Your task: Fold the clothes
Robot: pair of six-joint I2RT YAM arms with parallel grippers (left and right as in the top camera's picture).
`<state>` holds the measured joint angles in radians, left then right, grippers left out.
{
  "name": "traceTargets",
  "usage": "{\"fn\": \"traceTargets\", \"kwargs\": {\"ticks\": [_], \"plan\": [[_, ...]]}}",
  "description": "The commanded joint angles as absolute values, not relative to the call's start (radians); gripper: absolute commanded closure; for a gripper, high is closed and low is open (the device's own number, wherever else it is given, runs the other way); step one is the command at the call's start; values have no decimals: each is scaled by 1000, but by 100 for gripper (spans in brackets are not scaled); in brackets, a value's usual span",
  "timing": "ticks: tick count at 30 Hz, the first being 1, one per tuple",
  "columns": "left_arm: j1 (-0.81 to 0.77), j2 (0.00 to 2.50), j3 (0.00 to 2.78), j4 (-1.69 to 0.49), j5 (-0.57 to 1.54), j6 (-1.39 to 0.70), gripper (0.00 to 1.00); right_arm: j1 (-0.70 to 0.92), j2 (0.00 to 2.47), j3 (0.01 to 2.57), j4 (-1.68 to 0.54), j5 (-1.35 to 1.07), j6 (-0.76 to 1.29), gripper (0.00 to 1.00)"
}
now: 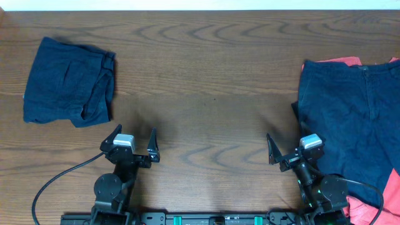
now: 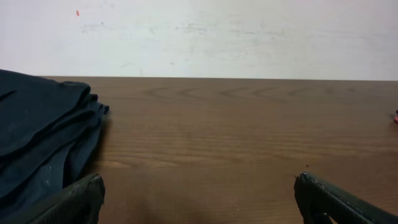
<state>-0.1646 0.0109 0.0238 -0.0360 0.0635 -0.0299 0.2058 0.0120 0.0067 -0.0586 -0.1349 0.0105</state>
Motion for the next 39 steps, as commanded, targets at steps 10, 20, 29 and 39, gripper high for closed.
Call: {"fn": "traceTargets", "kwargs": {"ticks": [10, 20, 29, 39], "plan": [[-160, 5, 4, -64, 62, -43, 2, 202, 11, 6, -62, -139, 6, 1], [-160, 5, 4, -64, 62, -43, 2, 202, 11, 6, -62, -139, 6, 1], [-160, 5, 4, -64, 62, -43, 2, 202, 11, 6, -62, -139, 6, 1], [-160, 5, 4, -63, 63, -43, 2, 203, 11, 6, -57, -178, 12, 1]]}}
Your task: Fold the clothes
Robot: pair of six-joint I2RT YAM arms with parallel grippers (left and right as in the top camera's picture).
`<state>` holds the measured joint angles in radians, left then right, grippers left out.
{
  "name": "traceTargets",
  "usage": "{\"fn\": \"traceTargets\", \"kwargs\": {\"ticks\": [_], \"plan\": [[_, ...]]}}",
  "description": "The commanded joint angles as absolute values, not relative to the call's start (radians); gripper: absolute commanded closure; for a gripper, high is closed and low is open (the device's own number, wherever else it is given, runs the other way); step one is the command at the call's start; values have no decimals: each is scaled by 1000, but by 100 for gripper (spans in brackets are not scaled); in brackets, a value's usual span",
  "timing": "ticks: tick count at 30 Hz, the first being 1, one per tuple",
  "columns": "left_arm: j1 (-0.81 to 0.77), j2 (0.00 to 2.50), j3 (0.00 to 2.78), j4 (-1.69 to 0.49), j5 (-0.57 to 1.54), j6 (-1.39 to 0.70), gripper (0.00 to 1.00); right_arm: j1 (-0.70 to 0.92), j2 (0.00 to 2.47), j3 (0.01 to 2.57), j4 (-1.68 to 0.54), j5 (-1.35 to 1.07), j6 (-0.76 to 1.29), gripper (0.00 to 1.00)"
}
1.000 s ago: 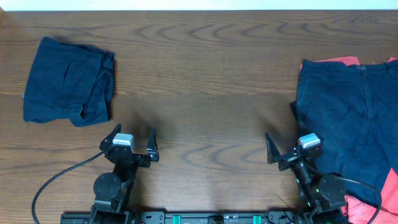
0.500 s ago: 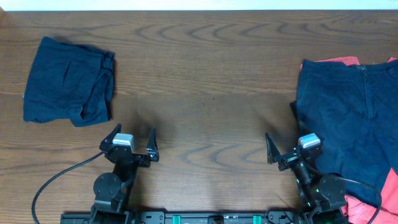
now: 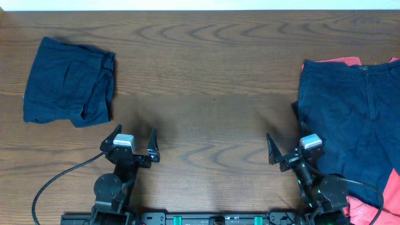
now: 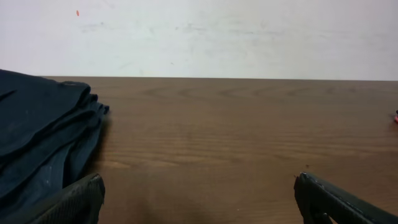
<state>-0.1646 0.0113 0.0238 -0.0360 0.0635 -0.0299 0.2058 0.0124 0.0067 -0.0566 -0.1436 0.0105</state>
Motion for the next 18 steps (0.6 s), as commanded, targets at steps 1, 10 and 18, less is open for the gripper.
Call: {"fn": "traceTargets", "kwargs": {"ticks": [1, 10, 18], "plan": [[-160, 5, 4, -63, 63, -43, 2, 203, 11, 6, -56, -178, 14, 1], [-160, 5, 4, -59, 63, -43, 2, 203, 11, 6, -40, -192, 68, 1], [-160, 9, 80, -24, 85, -69, 2, 203, 33, 107, -90, -186, 119, 1]]}}
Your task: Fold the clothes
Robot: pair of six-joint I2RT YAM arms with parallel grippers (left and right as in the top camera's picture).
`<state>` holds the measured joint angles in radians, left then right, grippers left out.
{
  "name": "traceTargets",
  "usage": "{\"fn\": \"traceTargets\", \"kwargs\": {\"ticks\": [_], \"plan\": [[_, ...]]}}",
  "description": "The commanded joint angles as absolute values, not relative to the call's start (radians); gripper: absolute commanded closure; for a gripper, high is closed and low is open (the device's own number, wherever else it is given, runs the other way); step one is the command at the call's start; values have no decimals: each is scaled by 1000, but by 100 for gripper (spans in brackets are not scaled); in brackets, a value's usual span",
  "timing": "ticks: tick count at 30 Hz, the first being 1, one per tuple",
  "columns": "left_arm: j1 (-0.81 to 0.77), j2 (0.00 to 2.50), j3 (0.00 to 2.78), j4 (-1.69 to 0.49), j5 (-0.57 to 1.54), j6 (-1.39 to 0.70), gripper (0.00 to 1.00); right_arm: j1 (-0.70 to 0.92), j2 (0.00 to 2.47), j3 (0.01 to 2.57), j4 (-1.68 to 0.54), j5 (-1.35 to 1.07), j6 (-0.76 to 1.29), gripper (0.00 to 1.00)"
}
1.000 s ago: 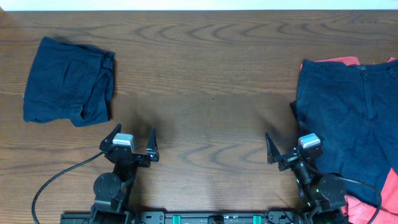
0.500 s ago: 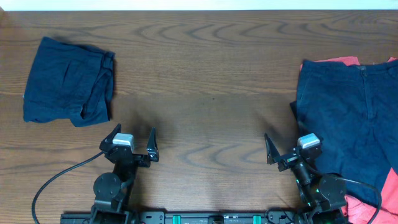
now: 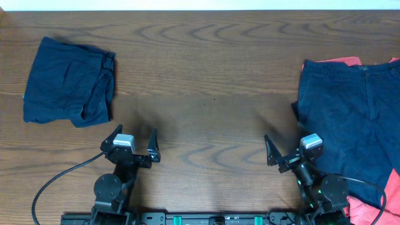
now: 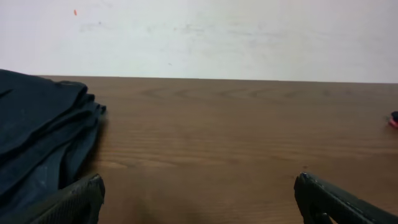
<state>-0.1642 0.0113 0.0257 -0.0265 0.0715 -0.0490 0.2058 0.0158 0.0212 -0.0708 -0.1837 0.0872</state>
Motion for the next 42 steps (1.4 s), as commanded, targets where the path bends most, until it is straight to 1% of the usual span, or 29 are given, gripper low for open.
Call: {"fn": "traceTargets", "kwargs": {"ticks": [1, 6, 12, 16, 21, 25, 27, 29, 31, 33, 34, 35, 36, 37, 38, 40, 42], "plan": [[-160, 15, 102, -27, 85, -69, 2, 203, 47, 137, -113, -180, 119, 1], [-160, 129, 266, -107, 85, -69, 2, 203, 213, 317, -244, -154, 119, 1], [-160, 447, 576, -308, 84, -68, 2, 200, 559, 580, -393, -163, 119, 1], [-160, 697, 827, -496, 85, -68, 2, 173, 833, 818, -542, -209, 120, 1], [-160, 965, 1118, -728, 85, -64, 2, 99, 1189, 1177, -804, -335, 118, 1], [-160, 1117, 1264, -834, 85, -54, 2, 50, 1406, 1420, -944, -348, 109, 1], [-160, 1155, 1281, -841, 86, -38, 2, 38, 1472, 1481, -940, -356, 83, 1], [-160, 1174, 1281, -844, 96, -39, 2, 28, 1522, 1502, -886, -323, 35, 1], [-160, 1185, 1281, -851, 125, -39, 2, 10, 1575, 1505, -819, -235, 49, 1], [-160, 1190, 1281, -857, 143, -39, 2, -12, 1629, 1505, -770, -136, 105, 1], [-160, 1190, 1280, -860, 147, -39, 2, -24, 1664, 1505, -745, -85, 148, 5], [-160, 1190, 1280, -861, 147, -39, 2, -34, 1694, 1505, -727, -46, 192, 15], [-160, 1189, 1280, -861, 150, -39, 2, -46, 1730, 1505, -704, -13, 243, 22], [-160, 1188, 1280, -860, 150, -39, 2, -56, 1768, 1505, -677, 9, 278, 23], [-160, 1188, 1280, -860, 151, -39, 2, -65, 1801, 1505, -651, 26, 295, 21], [-160, 1188, 1280, -860, 154, -39, 2, -77, 1871, 1505, -595, 67, 316, 11], [-160, 1188, 1280, -860, 154, -39, 2, -87, 1938, 1505, -543, 91, 321, 8]]}}
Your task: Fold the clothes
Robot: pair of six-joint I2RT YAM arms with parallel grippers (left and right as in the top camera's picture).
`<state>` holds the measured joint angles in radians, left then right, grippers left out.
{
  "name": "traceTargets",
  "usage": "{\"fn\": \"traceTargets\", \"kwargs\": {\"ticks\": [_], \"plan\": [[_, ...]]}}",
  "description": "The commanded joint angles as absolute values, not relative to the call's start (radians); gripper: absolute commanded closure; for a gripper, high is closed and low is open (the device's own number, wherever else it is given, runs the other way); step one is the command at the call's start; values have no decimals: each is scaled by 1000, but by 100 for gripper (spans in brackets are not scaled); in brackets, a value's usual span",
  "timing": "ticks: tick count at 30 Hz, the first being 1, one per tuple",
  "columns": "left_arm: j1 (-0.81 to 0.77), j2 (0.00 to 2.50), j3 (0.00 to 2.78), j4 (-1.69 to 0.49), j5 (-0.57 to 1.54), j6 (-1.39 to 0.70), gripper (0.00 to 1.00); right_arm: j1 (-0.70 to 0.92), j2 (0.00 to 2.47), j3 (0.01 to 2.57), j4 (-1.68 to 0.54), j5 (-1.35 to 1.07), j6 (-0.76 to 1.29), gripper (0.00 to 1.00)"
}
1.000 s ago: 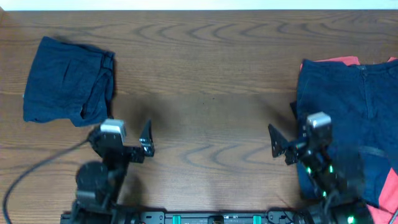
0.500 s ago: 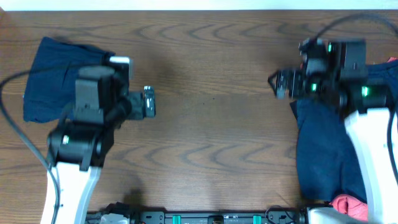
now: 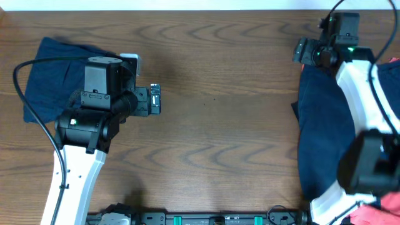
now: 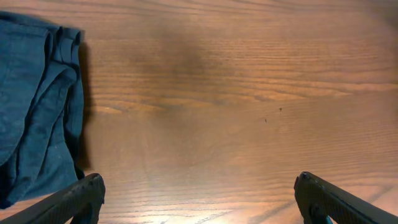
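A folded navy garment [image 3: 44, 69] lies at the far left of the table [image 3: 219, 137], partly hidden under my raised left arm; in the left wrist view the folded garment [image 4: 34, 106] fills the left side. My left gripper [image 3: 149, 100] hangs just right of it, open, with its fingertips [image 4: 81, 193] far apart over bare wood and nothing between them. Unfolded navy shorts [image 3: 331, 125] are spread at the right. My right gripper [image 3: 302, 52] is at their far left corner; whether it holds cloth does not show.
A red garment [image 3: 392, 201] sticks out from under the navy shorts at the near right corner. The right arm [image 3: 356, 69] stretches over the shorts. The table's far edge runs just behind both grippers.
Both arms have left the near edge. The left gripper is now high beside the folded garment, looking down. The right gripper is now at the far corner of the spread shorts.
At all three earlier moments both arms sat low at the near edge with jaws open, the folded garment at far left and the shorts spread at right. The right one had shifted slightly by the last. Now both are out over the table by the garments.
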<state>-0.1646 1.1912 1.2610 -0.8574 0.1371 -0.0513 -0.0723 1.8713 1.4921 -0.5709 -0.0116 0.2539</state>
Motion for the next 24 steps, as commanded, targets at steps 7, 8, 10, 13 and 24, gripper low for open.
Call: {"fn": "traceTargets", "kwargs": {"ticks": [7, 8, 10, 13, 24], "plan": [[-160, 1188, 1280, -860, 154, -39, 2, -91, 2106, 1505, -376, 93, 291, 4], [-160, 1188, 1280, -859, 154, -39, 2, -91, 2119, 1505, -366, 93, 291, 3], [-160, 1188, 1280, -859, 154, -39, 2, -91, 2149, 1505, -352, 94, 291, 4], [-160, 1188, 1280, -859, 154, -39, 2, -91, 2186, 1505, -331, 94, 291, 4], [-160, 1190, 1280, -859, 154, -39, 2, -98, 2220, 1505, -356, 233, 230, 76]]}}
